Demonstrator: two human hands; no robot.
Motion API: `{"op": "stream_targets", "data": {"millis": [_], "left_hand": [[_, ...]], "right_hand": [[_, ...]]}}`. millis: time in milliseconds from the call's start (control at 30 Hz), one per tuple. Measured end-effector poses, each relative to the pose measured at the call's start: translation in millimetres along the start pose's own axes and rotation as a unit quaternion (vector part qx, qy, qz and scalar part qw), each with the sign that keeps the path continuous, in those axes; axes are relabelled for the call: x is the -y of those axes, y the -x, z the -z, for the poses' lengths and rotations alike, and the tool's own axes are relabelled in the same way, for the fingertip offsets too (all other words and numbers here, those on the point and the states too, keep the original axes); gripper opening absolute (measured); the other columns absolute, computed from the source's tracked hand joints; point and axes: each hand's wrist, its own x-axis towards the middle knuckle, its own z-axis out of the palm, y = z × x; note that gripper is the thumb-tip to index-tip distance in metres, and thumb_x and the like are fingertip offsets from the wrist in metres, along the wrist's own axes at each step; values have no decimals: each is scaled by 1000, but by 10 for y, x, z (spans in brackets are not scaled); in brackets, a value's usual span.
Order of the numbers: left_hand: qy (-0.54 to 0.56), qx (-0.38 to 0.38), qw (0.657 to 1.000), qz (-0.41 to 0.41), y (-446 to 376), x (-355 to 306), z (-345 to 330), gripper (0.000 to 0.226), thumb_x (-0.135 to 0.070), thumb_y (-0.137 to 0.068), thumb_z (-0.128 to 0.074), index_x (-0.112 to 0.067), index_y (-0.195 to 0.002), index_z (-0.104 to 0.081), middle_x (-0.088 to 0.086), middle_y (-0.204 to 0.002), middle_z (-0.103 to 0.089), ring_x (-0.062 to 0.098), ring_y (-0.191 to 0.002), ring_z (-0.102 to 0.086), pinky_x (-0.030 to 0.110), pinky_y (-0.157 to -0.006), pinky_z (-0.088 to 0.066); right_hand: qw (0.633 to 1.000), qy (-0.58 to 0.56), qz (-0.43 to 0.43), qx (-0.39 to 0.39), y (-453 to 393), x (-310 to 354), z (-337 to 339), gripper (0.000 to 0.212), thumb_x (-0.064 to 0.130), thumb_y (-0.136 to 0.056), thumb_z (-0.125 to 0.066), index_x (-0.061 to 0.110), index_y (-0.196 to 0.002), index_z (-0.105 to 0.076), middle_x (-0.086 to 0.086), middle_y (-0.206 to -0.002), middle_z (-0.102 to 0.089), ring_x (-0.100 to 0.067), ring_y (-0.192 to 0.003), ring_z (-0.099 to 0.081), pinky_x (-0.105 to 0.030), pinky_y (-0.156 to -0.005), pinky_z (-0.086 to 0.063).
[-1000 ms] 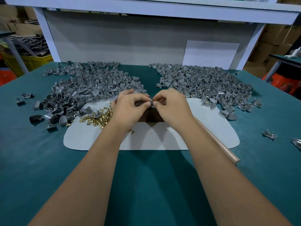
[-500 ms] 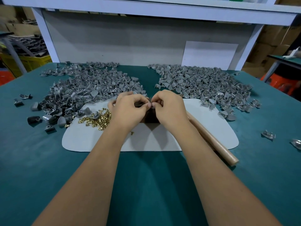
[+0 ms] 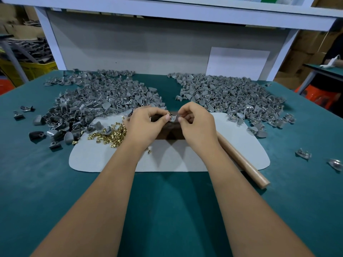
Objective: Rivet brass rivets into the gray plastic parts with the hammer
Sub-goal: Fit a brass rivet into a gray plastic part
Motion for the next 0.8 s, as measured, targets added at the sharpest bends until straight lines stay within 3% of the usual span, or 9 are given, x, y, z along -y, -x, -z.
{"op": "stream_targets", "data": {"millis": [200,300,400,500,633,800], "left_hand": [[47,12,999,-24,-18,-10,11,12,-17,-86,-74,-25,-95,-76,-6,-97,-73,10,-99,-66,43,-101,-48],[92,-2,995,-28,-18,-35,18,15,-14,-85,-75,-29,-84,-73,-12,-86,-72,-5,-80,-65,21,-81,-52],[149,-6,989,-25,-8,-69,9,17,-12,-82,-78,-27,-77,-71,-14,-71,-71,-5,-68,-65,11,-66,-49],[197,19,980,-32,16,-113,-3,17,-8,-84,-75,-23,-76,-74,-9,-69,-73,2,-66,-67,14,-65,-52],[245,28,969,-35,41,-136,4,34,-2,-90,-65,-22,-66,-75,-10,-68,-72,4,-66,-70,15,-64,-55],[276,42,960,2,28,-114,-1,7,-4,-88,-69,-10,-86,-72,5,-79,-76,16,-78,-74,30,-80,-60]], "right_hand": [[1000,-5,9,-15,9,14,12,29,0,-79,-65,28,-85,-59,8,-85,-57,8,-72,-51,-4,-68,-38],[1000,-6,18,-4,25,42,-11,24,7,-76,-70,27,-87,-64,6,-83,-60,1,-71,-53,-7,-65,-41],[1000,-27,14,-6,38,81,-31,22,9,-75,-71,29,-84,-65,7,-78,-62,-4,-68,-55,-11,-62,-44],[998,-60,9,-22,52,122,-22,19,11,-78,-70,29,-79,-66,10,-75,-65,-2,-67,-57,-12,-61,-47],[994,-108,-6,-31,60,154,2,20,11,-75,-76,28,-78,-66,13,-72,-67,-1,-68,-61,-14,-66,-50],[994,-95,-10,-55,26,131,28,21,6,-80,-69,26,-75,-65,16,-70,-64,1,-67,-60,-12,-65,-48]]}}
